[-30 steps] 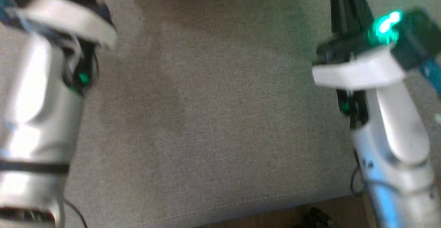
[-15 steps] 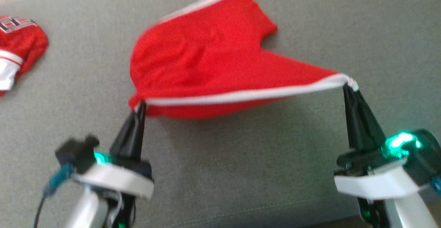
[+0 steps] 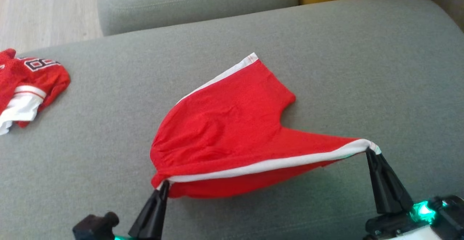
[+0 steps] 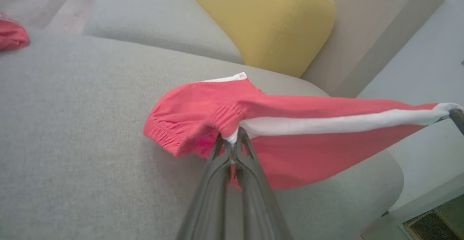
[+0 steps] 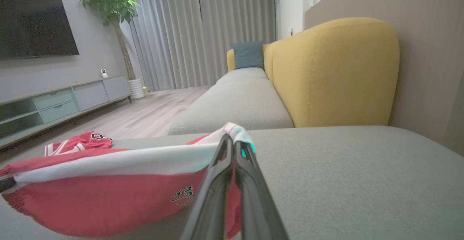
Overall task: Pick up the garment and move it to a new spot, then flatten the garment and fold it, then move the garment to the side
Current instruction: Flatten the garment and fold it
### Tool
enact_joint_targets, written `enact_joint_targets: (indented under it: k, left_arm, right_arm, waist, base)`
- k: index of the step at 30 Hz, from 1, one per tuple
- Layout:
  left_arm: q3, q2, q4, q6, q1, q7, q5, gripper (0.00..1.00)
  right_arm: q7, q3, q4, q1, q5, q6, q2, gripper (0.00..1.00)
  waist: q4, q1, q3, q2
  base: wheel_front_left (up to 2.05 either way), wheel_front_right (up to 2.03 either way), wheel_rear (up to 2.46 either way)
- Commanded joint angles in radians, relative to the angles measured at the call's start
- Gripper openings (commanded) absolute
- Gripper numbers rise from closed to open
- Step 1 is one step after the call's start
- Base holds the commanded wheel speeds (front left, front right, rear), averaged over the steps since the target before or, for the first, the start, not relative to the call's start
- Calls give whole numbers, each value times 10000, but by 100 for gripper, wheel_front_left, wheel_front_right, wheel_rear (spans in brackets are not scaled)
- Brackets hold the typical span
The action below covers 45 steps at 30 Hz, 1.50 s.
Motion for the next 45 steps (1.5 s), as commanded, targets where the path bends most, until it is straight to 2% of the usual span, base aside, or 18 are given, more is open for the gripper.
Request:
enact_joint_targets:
  k: [1, 9, 17, 24, 35, 45]
  left_arm:
    - [229, 8, -159, -65, -435, 18, -188, 0]
    - [145, -726, 1134, -338, -1171, 167, -1023, 0]
    - [416, -1598, 3155, -453, -3226, 253, -1625, 0]
    - [314, -2017, 4875, -493, -4986, 245, -1705, 0]
    - [-143, -2314, 6487, -417, -7030, 104, -2180, 0]
    - [-948, -2341, 6903, -129, -7873, -207, -2863, 0]
  right_arm:
    - [-25, 60, -99, -370, 177, -9, -156, 0]
    - [-30, 123, 1516, -1584, 591, -9, -488, 0]
    - [359, 805, 3576, -4130, 906, -9, -1103, 0]
    - [531, 1683, 5921, -6432, 1348, -9, -1408, 0]
    - [384, 2809, 9393, -9600, 2168, -9, -1527, 0]
    - [203, 3916, 11537, -11351, 2826, -9, -1548, 0]
  waist:
    - [84, 2, 83, -1]
    - [688, 2, 544, -1]
    - [1466, 2, 1036, -1]
    - [2014, 2, 1504, -1]
    - [2557, 2, 2504, -1]
    - [2812, 2, 3011, -1]
  base:
    - [0, 0, 0]
    - [0, 0, 0]
    - [0, 0, 0]
    - [0, 0, 0]
    - [0, 0, 0]
    - [0, 0, 0]
